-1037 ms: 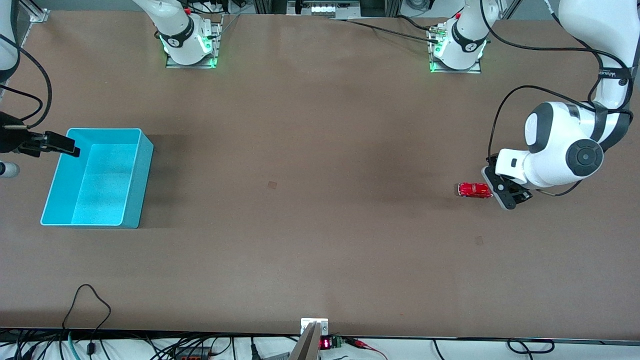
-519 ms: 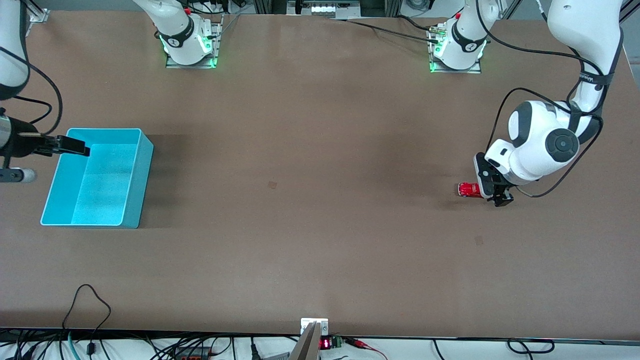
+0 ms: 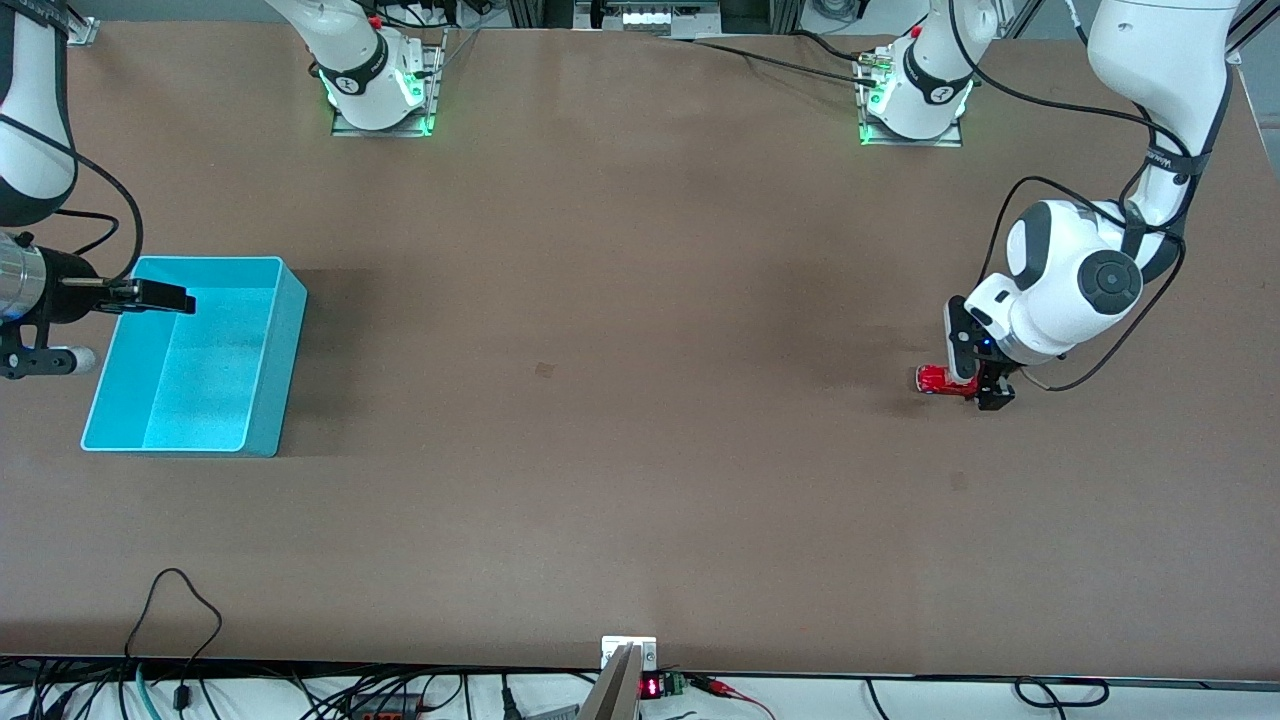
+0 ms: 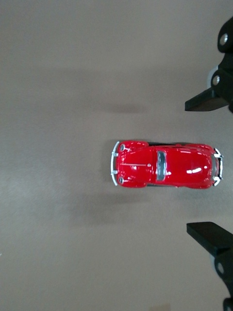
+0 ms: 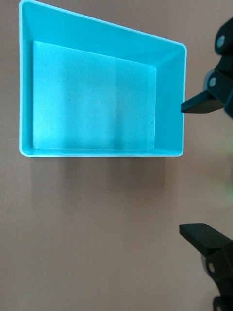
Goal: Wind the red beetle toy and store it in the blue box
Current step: 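Lower the left gripper and grasp the red toy car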
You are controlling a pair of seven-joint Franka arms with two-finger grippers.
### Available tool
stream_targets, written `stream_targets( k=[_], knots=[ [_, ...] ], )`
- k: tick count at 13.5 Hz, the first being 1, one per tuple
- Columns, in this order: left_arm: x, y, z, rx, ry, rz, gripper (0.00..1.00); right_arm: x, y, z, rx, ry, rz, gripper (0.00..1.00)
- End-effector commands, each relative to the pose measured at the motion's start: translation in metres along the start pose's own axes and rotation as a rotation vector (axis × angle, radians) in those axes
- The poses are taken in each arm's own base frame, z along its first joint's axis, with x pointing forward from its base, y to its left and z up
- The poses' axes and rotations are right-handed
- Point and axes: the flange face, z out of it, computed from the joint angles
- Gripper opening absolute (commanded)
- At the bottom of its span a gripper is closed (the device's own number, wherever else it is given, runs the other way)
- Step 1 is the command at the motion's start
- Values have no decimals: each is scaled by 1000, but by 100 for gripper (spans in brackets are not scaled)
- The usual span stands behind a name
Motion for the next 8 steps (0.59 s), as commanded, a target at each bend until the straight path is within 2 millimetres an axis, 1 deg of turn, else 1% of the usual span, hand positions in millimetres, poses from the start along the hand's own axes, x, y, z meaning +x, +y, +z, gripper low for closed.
stream_targets(
  k=[1, 3, 4, 5, 6, 8],
  knots=[
    [-6, 2, 8, 13, -4, 23, 100, -4, -4, -6, 5, -8, -2, 100],
    [-5, 2, 18, 31, -1, 24, 100, -3, -10, -4, 5, -11, 0, 100],
    [-5, 6, 23, 33, 1, 23, 100, -3, -15, -3, 3, -13, 25, 100],
    [-5, 9, 25, 28, 1, 23, 100, -2, -24, -3, -2, -12, 31, 100],
    [-5, 10, 26, 27, 0, 26, 99, -1, -25, -3, -3, -4, 24, 100],
    [-5, 11, 26, 24, 1, 23, 92, 2, -26, -5, -6, 18, 16, 100]
  ],
)
